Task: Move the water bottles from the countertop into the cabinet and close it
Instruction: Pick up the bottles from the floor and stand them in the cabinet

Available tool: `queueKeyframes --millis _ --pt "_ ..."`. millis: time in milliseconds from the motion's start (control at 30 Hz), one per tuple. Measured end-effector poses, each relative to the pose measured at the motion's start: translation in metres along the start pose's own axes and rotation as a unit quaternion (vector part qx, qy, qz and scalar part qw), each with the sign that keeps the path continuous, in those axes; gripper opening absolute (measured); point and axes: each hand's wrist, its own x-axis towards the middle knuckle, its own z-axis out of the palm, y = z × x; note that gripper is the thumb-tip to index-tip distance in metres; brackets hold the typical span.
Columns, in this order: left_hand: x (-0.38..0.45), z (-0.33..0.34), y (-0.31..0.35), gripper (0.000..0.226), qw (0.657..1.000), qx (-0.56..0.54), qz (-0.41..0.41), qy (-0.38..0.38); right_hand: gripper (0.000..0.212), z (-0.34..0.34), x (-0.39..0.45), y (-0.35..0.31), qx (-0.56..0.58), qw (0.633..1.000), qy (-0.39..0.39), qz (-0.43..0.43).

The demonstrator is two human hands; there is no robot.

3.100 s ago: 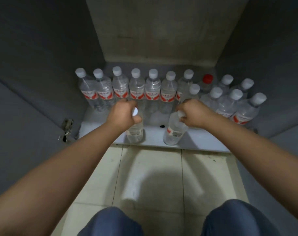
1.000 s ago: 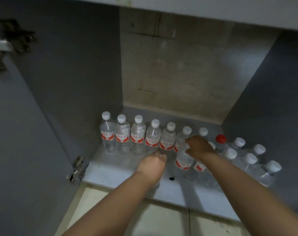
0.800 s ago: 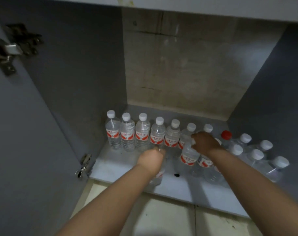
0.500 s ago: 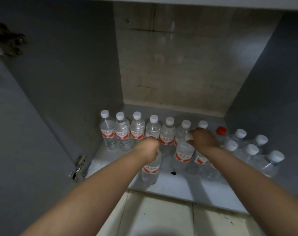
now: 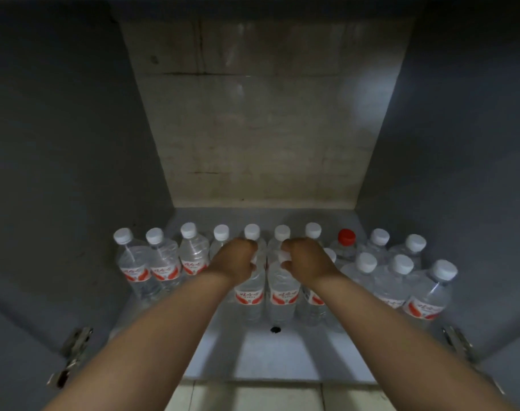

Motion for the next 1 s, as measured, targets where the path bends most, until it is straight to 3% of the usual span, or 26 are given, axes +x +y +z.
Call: queueKeyframes --millis 167,267,400,533,633,667,833,1000 --pt "-0.001 0.004 -0.003 0.042 1.0 0.006 -0.001 -0.002 0.034 0.01 -0.004 0.001 0.031 0.999 0.011 -0.008" --pt "-0.008 0.0 0.0 0.053 1.0 0.014 0.008 -0.019 0.045 0.007 -0.018 -0.001 0.018 0.999 -0.008 -0.026" --pt "-0.039 -0.022 0.004 0.043 0.987 0.15 -0.023 -0.044 0.049 -0.015 -0.049 -0.004 -0.015 0.998 -0.052 -0.017" --pt "-0.082 -0.056 0.027 0.04 0.969 0.248 0.02 -0.001 0.04 -0.048 -0.084 -0.004 -0.02 1.0 -0.006 0.015" --pt "-0.115 -0.073 0.056 0.042 0.984 0.158 0.003 -0.085 0.034 -0.086 -0.128 -0.008 -0.04 0.996 -0.058 0.058" --pt "-0.125 -0.077 0.067 0.046 0.985 0.141 -0.004 -0.101 0.036 -0.098 -0.143 -0.007 -0.061 0.995 -0.04 0.069" --pt "-0.178 -0.117 0.135 0.047 0.983 0.098 -0.004 -0.153 0.026 -0.167 -0.229 -0.011 -0.048 0.982 -0.098 0.157" --pt "-0.231 -0.164 0.212 0.045 0.982 0.05 0.037 -0.178 0.048 -0.26 -0.323 -0.006 -0.071 0.978 -0.051 0.192"
